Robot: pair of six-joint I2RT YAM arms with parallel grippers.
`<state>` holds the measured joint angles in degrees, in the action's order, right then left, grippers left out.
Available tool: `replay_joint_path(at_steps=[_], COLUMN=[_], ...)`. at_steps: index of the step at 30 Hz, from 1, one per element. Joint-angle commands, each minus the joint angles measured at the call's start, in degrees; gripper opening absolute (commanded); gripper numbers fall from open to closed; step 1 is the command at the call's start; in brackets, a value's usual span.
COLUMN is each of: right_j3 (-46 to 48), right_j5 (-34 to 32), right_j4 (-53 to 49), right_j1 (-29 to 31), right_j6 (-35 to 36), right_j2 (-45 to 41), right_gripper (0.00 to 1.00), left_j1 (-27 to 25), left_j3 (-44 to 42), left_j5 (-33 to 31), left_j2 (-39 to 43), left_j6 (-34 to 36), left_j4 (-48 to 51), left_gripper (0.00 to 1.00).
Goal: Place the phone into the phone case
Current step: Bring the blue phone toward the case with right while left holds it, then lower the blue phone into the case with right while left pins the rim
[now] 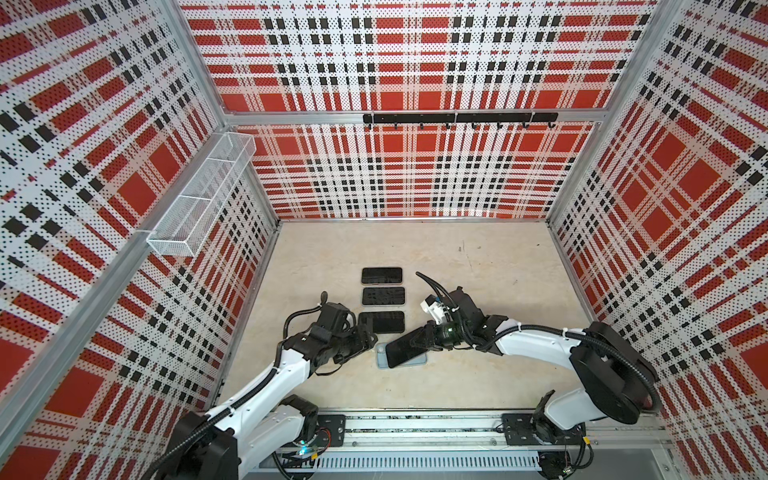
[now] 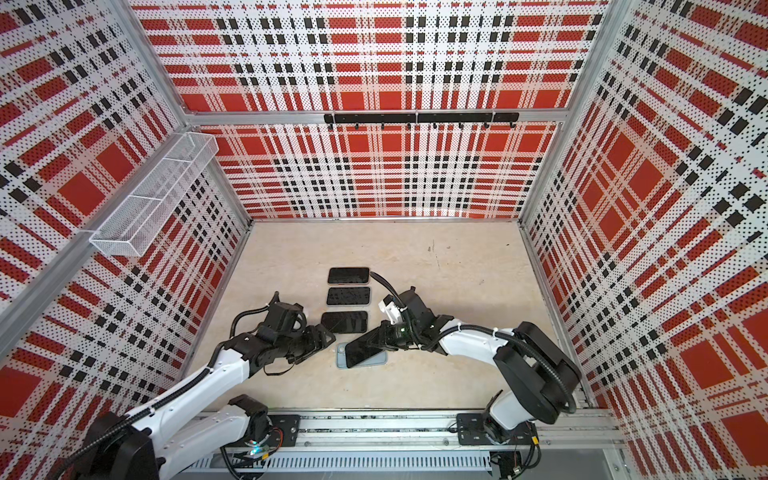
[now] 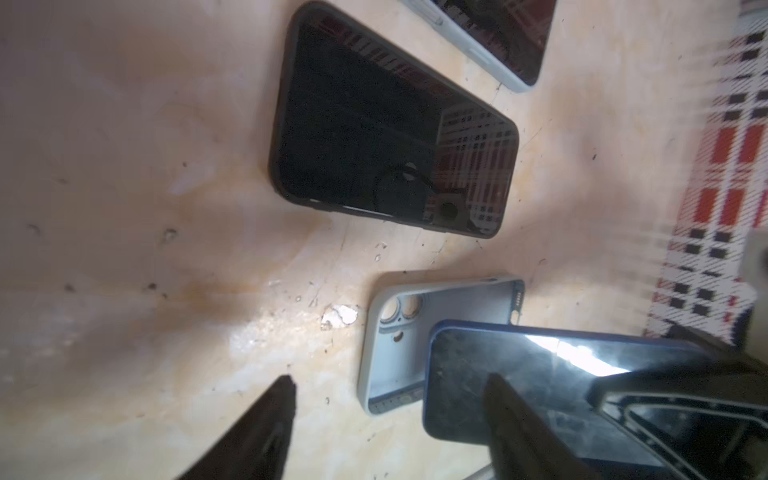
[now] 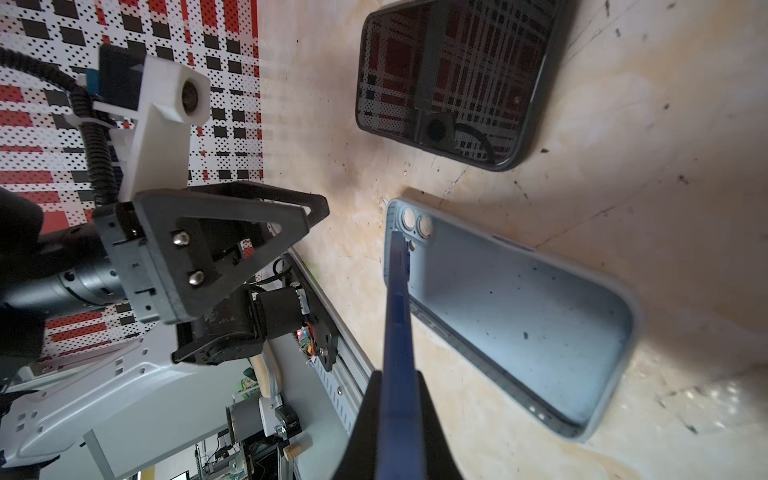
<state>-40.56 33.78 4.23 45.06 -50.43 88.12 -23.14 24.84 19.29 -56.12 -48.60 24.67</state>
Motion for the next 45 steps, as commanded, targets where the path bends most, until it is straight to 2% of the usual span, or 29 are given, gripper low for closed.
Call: replay_joint_path(at_steps=[1, 7, 15, 23, 29, 30, 34, 37, 45], right_j3=[-0.4, 3.4, 7.1, 8.4, 8.6, 8.3, 7.1, 4.8, -4.0], right_j5=[-0.7, -1.7, -2.4, -2.0, -4.6, -5.1, -7.6, -10.7, -19.2], right_j4=[7.6, 14.0, 17.0, 18.9, 17.4, 16.2, 10.9, 3.8, -12.4], right_j1=[0.9, 1.2, 1.2, 2.7, 4.4, 4.5, 5.0, 6.1, 9.2], right_j6=[-0.8, -2.4, -3.1, -5.4, -4.8, -4.3, -2.2, 0.8, 8.3], right_j2=[1.5, 4.6, 10.8, 19.0, 18.2, 17.8, 14.7, 11.2, 5.3], right_gripper=[0.00, 0.00, 0.00, 0.00, 0.00, 0.02, 0.26, 0.39, 0.59], left_j1=[0.7, 0.8, 0.9, 0.9, 0.9, 0.9, 0.9, 0.9, 0.9], left_j3=[-3.8, -6.7, -7.5, -7.8, -8.3, -8.3, -8.3, -8.3, -8.4], left_j5=[6.3, 11.0, 14.6, 14.3, 13.7, 13.6, 13.6, 13.4, 13.2], left_j2=[-0.1, -2.4, -7.1, -7.9, -7.5, -7.7, -8.4, -8.7, -9.4], left_j6=[-4.1, -6.4, -7.1, -7.1, -7.2, -7.2, -7.0, -6.8, -6.3], left_j4=[-6.7, -12.6, -17.8, -19.7, -20.3, -20.4, -20.8, -21.1, -21.4], left_gripper=[0.78, 0.78, 0.79, 0.82, 0.83, 0.83, 0.83, 0.83, 0.83])
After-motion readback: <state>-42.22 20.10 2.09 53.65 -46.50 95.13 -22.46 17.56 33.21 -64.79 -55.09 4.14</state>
